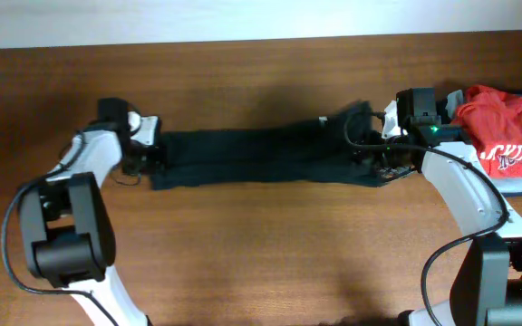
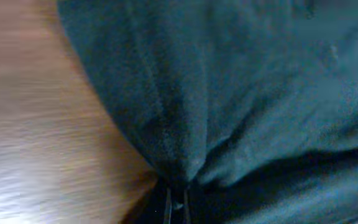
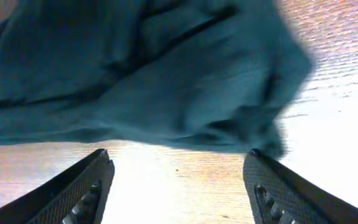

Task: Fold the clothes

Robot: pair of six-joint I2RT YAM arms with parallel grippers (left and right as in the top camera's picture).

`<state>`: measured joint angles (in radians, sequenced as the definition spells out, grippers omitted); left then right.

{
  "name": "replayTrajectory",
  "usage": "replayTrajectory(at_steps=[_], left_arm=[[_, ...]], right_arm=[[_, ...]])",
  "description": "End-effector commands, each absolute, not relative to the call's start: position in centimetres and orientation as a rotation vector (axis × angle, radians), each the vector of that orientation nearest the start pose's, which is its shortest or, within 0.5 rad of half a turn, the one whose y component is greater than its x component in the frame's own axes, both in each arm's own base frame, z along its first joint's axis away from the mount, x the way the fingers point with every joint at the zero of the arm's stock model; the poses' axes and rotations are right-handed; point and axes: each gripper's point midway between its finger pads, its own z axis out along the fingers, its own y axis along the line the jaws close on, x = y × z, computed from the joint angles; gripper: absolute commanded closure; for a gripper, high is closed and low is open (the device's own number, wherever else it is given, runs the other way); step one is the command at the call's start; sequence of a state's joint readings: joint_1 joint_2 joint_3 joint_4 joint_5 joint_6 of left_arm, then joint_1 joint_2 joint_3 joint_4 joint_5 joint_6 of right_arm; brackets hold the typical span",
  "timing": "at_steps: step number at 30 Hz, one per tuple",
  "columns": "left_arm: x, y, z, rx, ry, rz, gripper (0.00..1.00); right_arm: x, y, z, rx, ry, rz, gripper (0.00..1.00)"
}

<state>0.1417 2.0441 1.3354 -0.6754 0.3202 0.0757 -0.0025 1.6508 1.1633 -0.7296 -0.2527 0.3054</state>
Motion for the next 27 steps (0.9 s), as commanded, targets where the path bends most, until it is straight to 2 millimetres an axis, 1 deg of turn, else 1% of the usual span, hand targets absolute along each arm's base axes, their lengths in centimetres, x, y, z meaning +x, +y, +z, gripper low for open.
replayTrajectory(at_steps=[1,5,8,10,12,13,18,19,24,27], left_arm=[[42.8,4.3,1.4,-0.163,2.869,-0.367,0.99],[43.7,6.0,4.0,-0.131,2.848,-0.353,0.99],[44.2,5.9,4.8,-0.118,2.84,-0.35,1.0],[44.3,5.5,5.1,-0.103,2.841,-0.353,0.99],[44.4,4.4,5.2,-0.07,2.849,-0.359,0.99],[44.4,3.3,5.1,-0.036,2.856,-0.365,0.99],[44.5,0.2,5.1,0.065,2.862,-0.376,1.0],[44.6,-0.8,5.1,0.098,2.861,-0.379,0.99],[44.6,-4.2,5.2,0.212,2.854,-0.389,1.0],[44.4,-6.0,5.1,0.281,2.86,-0.351,0.99]], right_arm=[[37.5,4.1,10.1,0.342,2.741,0.427,0.29],[37.6,4.1,10.1,0.34,2.735,0.427,0.29],[37.6,4.1,10.1,0.34,2.735,0.428,0.29],[37.6,4.1,10.1,0.34,2.735,0.427,0.29],[37.6,4.1,10.1,0.34,2.735,0.427,0.28],[37.6,4.1,10.1,0.34,2.735,0.428,0.28],[37.6,4.1,10.1,0.34,2.737,0.428,0.29],[37.5,4.1,10.1,0.341,2.738,0.427,0.28],[37.5,4.1,10.1,0.341,2.739,0.427,0.28],[37.5,4.1,10.1,0.341,2.739,0.427,0.28]])
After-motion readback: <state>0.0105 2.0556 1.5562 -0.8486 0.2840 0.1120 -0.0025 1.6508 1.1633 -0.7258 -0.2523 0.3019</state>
